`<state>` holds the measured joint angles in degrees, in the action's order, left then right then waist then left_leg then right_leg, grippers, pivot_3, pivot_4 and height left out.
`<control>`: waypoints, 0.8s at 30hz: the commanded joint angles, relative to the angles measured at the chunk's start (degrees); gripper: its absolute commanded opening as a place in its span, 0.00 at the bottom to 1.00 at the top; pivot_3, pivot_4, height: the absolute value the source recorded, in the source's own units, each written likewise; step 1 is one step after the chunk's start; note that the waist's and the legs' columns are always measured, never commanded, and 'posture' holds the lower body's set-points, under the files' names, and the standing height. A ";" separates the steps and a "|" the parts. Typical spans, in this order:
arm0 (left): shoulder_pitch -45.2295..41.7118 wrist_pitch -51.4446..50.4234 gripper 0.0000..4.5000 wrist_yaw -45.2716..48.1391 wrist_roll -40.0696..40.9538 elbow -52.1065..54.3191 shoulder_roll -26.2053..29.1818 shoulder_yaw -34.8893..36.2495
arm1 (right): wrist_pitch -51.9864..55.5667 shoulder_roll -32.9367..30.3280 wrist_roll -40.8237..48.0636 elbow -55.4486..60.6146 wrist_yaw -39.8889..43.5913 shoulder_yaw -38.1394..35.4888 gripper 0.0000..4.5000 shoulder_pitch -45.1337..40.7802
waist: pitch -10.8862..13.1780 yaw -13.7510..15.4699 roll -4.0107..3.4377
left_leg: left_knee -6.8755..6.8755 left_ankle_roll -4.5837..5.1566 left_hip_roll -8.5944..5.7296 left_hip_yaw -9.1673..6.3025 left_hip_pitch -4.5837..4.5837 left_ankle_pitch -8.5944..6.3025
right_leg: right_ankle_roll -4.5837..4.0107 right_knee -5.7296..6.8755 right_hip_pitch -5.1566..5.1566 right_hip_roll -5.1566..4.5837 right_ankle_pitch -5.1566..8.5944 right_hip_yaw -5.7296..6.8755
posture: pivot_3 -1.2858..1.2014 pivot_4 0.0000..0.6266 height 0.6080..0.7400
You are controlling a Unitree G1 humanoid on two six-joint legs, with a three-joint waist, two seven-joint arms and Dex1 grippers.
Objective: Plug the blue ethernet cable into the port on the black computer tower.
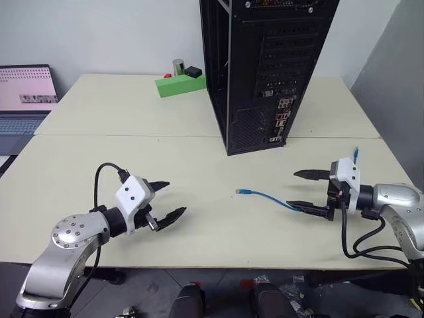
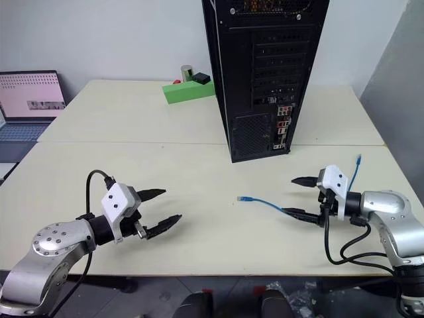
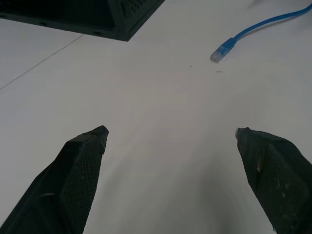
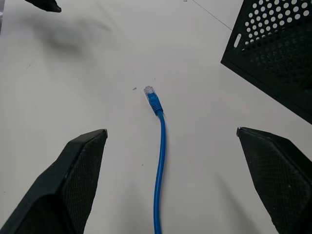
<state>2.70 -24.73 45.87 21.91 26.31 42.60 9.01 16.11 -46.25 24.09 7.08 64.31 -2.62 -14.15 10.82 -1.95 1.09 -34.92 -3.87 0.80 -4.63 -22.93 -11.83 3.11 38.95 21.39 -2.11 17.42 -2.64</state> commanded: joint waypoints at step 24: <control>0.01 4.52 1.00 3.70 -3.24 0.09 1.64 -5.08 | -6.04 15.12 -12.60 -13.67 -5.56 15.02 1.00 -11.42 | 0.00 0.01 0.02 | 0.00 0.00 0.01 0.00 0.00 0.00 | -0.01 0.00 0.02 0.03 0.00 0.01 | 0.52 0.24 1.00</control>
<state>2.92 -21.61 49.41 18.80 25.37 44.40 4.01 13.06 -31.77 13.11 -4.36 59.24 12.19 -23.79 10.83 -1.93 1.11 -34.92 -3.87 0.82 -4.64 -22.92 -11.83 3.10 38.95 21.42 -2.08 17.42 -2.63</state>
